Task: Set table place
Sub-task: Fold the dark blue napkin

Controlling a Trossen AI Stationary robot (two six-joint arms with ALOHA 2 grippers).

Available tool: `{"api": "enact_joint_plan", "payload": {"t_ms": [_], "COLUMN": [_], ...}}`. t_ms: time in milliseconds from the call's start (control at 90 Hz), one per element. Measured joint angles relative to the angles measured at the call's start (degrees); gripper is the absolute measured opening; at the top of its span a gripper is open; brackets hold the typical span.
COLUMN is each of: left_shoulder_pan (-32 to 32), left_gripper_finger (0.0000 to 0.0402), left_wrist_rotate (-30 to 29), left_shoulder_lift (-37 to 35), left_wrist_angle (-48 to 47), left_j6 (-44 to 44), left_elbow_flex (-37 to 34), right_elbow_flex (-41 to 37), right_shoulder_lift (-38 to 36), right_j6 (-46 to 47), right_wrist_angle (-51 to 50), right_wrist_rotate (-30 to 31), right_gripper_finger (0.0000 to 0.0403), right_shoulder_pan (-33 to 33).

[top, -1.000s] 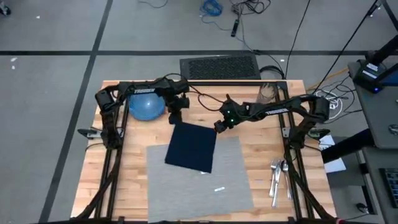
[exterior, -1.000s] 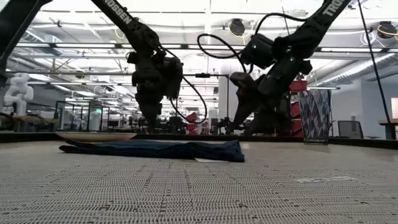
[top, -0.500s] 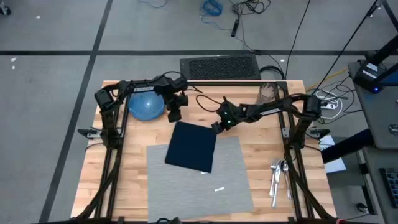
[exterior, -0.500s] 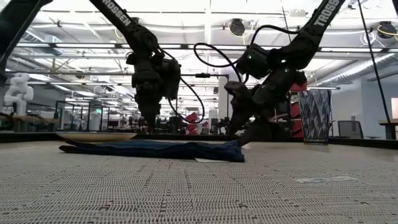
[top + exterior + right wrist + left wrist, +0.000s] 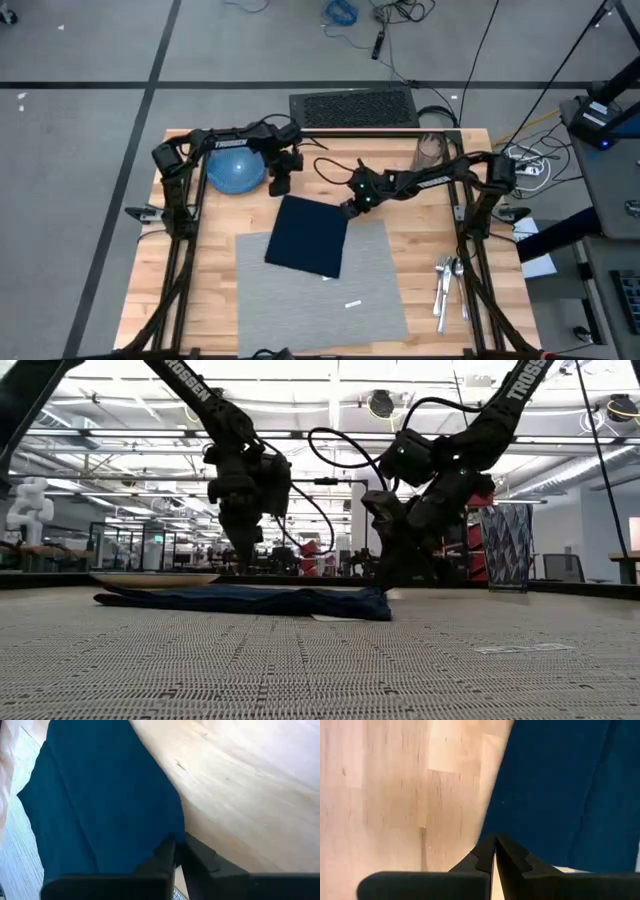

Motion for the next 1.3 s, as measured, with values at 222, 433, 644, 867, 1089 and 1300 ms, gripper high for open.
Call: {"api": "enact_joint_plan", "payload": {"t_ms": [222,433,644,867,1089,1300], "left_shoulder_pan": [0.2,0.2,0.2,0.2,0.2,-0.1], "left_gripper_finger": [0.0001,0.0053,0.0125,0.0153,0.0153,0.015], "left_wrist_rotate": [0.1,3.0,3.0,2.7,3.2,3.5], "left_shoulder_lift": [0.9,1.2,1.2,1.2,1.0,1.0], "left_wrist_angle": [-0.2,-1.3,-1.4,0.8,5.2,6.2], "left_j6": [1.0,0.9,0.9,1.1,0.8,0.7], "left_elbow_flex": [0.0,0.0,-0.1,-5.7,-8.6,-8.7], "right_elbow_flex": [0.0,0.0,0.0,0.0,0.0,0.0], "right_shoulder_lift": [0.0,0.0,0.0,0.0,0.0,0.0], "right_j6": [-0.3,-0.7,-0.7,-0.7,-0.7,-0.7], "right_wrist_angle": [0.1,0.1,0.2,0.2,0.2,0.2], "right_wrist_rotate": [-0.9,-0.9,-0.9,-1.1,-1.2,-1.2], "right_gripper_finger": [0.0002,0.0001,0.0,0.0,0.0,0.0], "right_shoulder_pan": [0.0,0.0,0.0,0.0,0.0,0.0]}}
